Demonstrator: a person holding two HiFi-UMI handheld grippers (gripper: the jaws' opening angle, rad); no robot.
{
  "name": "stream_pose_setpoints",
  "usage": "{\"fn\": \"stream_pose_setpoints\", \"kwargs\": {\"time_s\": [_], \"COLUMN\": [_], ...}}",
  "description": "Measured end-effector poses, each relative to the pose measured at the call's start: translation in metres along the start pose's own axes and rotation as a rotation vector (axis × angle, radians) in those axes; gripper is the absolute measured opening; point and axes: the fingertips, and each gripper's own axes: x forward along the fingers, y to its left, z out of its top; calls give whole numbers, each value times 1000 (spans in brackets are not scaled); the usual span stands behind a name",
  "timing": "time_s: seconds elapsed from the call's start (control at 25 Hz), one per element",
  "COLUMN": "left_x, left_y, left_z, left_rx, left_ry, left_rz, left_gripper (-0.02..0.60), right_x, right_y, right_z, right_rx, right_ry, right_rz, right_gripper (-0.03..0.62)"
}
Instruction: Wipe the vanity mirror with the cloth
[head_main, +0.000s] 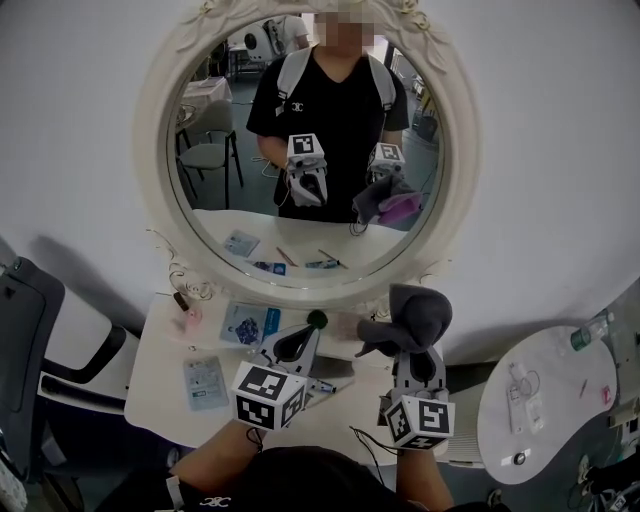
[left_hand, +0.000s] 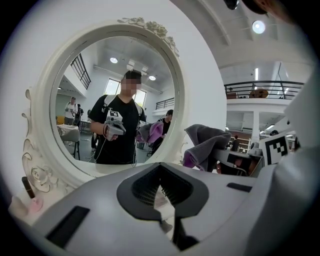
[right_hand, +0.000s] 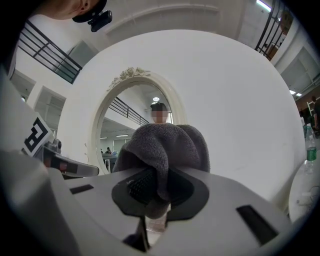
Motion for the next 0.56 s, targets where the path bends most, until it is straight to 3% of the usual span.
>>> {"fn": "stream_pose_setpoints", "kwargs": {"time_s": [0.56], "left_x": [5], "left_y": [-2], "left_z": [-5], "left_rx": [1], "left_ry": [15], "left_rz": [4], "left_gripper": [0], "right_x": [4], "right_y": [2], "right_z": [-5], "right_rx": [2], "right_ry": [10], "right_rz": [34], "right_gripper": [43]}}
